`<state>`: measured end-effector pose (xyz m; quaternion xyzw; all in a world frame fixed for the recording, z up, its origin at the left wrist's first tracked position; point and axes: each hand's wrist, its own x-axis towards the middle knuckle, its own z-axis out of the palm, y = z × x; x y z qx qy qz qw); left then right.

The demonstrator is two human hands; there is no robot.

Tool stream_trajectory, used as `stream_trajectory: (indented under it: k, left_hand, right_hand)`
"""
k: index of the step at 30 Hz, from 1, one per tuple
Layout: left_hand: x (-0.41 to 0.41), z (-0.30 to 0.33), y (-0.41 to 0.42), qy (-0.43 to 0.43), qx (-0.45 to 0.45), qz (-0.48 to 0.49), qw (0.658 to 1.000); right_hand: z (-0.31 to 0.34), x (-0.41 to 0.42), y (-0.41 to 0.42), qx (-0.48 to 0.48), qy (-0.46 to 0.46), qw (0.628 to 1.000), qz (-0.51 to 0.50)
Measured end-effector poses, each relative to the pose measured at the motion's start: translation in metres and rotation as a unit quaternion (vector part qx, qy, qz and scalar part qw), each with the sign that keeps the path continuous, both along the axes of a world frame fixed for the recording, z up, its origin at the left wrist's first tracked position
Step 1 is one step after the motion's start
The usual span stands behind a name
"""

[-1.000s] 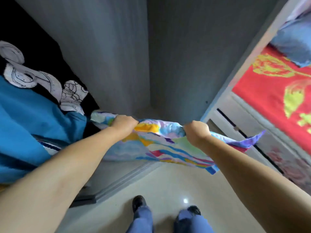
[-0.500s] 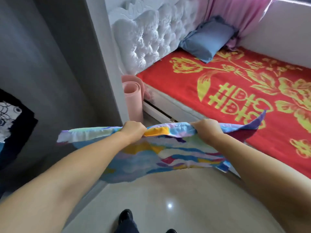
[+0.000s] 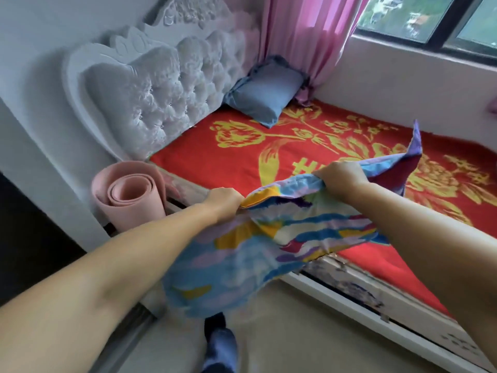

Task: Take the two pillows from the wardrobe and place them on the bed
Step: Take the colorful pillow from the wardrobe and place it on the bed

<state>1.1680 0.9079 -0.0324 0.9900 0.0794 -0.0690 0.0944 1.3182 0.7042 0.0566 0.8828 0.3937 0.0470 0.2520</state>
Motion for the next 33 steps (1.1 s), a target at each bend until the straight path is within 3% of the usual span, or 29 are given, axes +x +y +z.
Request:
stream_trajectory:
  k: [9,18,25,29,33]
  left_hand:
    - [0.152,0.032,0.127,-0.035,0.011,-0.006,0.999]
    - [0.283,0.019,0.239,-0.043,0.007,0.096,0.994]
    - [0.389,-0.047,0.352,0.044,-0.036,0.142,0.988]
    - [0.432,-0.096,0.426,0.101,-0.114,0.2,0.968]
    - [0.461,-0.157,0.496,0.127,-0.18,0.244,0.944]
  right_hand:
    - [0.033,0.139,0.116,0.006,-0.023,0.999,-0.039]
    - [0.044,0.283,0.259,0.024,-0.014,0.999,-0.025]
    - [-0.033,0.413,0.402,-0.021,0.069,0.997,-0.038]
    - [-0.088,0.474,0.491,-0.046,0.151,0.986,-0.047]
    - [-0.16,0.503,0.556,0.042,0.192,0.981,-0.003]
